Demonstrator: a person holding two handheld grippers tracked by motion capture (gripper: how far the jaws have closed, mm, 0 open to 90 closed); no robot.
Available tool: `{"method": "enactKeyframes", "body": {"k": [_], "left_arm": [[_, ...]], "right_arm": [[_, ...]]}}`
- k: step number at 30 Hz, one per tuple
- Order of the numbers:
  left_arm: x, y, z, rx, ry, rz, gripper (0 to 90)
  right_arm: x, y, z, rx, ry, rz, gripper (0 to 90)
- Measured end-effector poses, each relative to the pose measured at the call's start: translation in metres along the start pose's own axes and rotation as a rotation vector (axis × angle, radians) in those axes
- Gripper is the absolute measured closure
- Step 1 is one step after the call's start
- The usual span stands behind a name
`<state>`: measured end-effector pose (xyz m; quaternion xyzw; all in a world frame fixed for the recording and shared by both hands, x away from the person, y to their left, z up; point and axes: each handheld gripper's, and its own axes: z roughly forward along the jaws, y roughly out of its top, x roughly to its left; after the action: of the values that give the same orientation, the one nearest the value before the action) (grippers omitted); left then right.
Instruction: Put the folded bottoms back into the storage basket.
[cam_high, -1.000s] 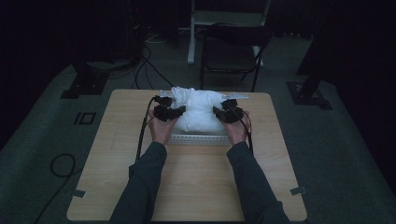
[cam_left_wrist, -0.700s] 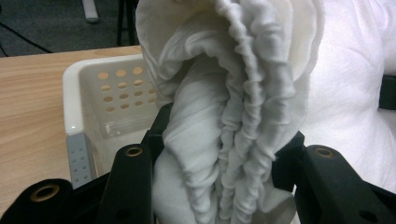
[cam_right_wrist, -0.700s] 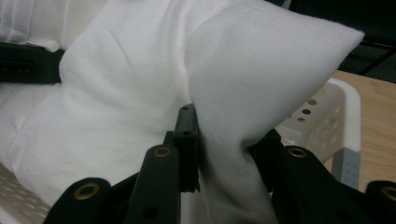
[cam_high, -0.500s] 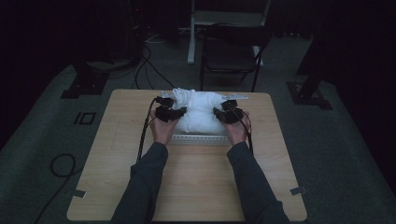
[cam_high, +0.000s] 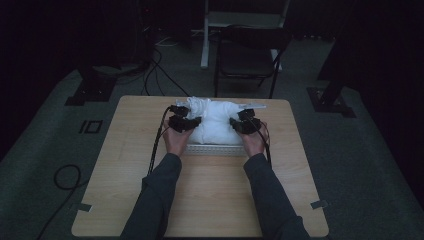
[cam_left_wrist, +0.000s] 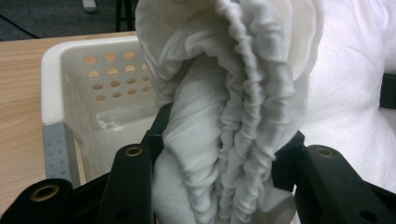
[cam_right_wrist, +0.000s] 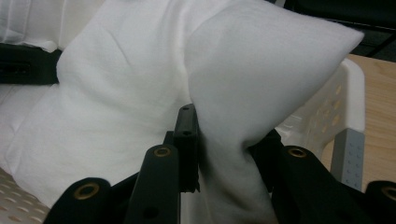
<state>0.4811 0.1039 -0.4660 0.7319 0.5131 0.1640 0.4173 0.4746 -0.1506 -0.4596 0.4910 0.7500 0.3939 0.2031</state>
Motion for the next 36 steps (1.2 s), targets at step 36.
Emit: {"method": "enactKeyframes", "body": {"k": [36], "left_arm": [[-0.007, -0.018, 0.012, 0.102, 0.056, -0.034, 52.0]], "right_arm": [[0.0, -0.019, 0.018, 0.126, -0.007, 0.014, 68.6]]}}
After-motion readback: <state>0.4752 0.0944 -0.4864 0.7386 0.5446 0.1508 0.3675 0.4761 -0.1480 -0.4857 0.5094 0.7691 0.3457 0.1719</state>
